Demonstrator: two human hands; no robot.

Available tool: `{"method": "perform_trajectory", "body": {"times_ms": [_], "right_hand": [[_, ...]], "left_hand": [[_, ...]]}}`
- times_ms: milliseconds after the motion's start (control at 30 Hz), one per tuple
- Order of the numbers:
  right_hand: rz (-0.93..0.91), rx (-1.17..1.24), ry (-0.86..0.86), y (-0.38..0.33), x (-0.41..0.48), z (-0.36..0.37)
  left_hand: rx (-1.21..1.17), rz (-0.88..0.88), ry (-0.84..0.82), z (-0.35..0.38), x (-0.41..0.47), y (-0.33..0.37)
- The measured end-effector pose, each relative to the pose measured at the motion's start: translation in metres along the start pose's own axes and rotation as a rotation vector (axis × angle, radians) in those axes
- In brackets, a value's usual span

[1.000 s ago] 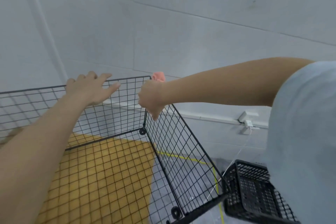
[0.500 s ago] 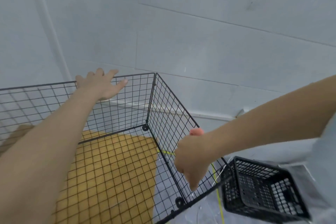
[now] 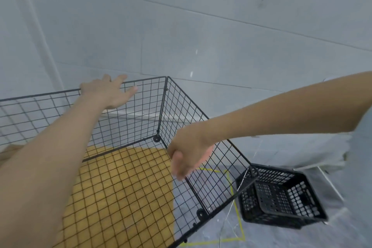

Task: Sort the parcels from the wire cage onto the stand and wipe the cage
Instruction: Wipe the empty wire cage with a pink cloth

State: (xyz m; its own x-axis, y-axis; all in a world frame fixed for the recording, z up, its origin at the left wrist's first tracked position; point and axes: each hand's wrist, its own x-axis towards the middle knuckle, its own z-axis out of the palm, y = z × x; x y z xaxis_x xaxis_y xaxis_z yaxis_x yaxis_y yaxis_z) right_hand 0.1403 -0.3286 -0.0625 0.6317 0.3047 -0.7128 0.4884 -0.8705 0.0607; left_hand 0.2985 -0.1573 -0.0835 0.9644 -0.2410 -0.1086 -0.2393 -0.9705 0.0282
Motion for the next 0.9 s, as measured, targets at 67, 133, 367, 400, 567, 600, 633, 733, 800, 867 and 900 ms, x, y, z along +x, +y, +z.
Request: {"method": "perform_trajectory", "body": {"times_ms": [67, 133, 367, 400, 567, 600, 633, 733, 800, 867, 900], "right_hand": [[-0.016, -0.188, 0.149, 0.008, 0.009, -0.017], [-0.045, -0.356, 0.27, 0.021, 0.026, -0.033], [-0.131, -0.931, 0.324, 0.059, 0.105, -0.055], [-0.126, -0.962, 0.304, 0.063, 0.112, -0.054], [0.018, -0.923, 0.151, 0.072, 0.136, -0.052], [0.048, -0.909, 0.123, 0.071, 0.138, -0.051], [0.07, -0.898, 0.107, 0.07, 0.14, -0.05], [0.129, -0.871, 0.097, 0.066, 0.135, -0.042], [0.129, -0.857, 0.091, 0.06, 0.126, -0.034], [0.097, -0.826, 0.046, 0.049, 0.111, -0.024], [0.086, -0.801, 0.016, 0.043, 0.103, -0.017]], "left_hand": [[0.009, 0.031, 0.001, 0.001, 0.002, -0.003], [0.004, 0.044, 0.018, -0.001, 0.006, -0.005], [0.008, 0.099, 0.065, 0.003, 0.006, -0.01], [0.009, 0.108, 0.085, 0.004, 0.006, -0.01], [0.04, 0.131, 0.156, 0.012, 0.014, -0.012], [0.045, 0.132, 0.172, 0.013, 0.015, -0.013], [0.045, 0.131, 0.185, 0.013, 0.015, -0.014], [0.041, 0.137, 0.2, 0.012, 0.015, -0.016], [0.05, 0.139, 0.2, 0.013, 0.015, -0.016], [0.06, 0.139, 0.184, 0.016, 0.016, -0.016], [0.061, 0.137, 0.181, 0.016, 0.016, -0.017]]}}
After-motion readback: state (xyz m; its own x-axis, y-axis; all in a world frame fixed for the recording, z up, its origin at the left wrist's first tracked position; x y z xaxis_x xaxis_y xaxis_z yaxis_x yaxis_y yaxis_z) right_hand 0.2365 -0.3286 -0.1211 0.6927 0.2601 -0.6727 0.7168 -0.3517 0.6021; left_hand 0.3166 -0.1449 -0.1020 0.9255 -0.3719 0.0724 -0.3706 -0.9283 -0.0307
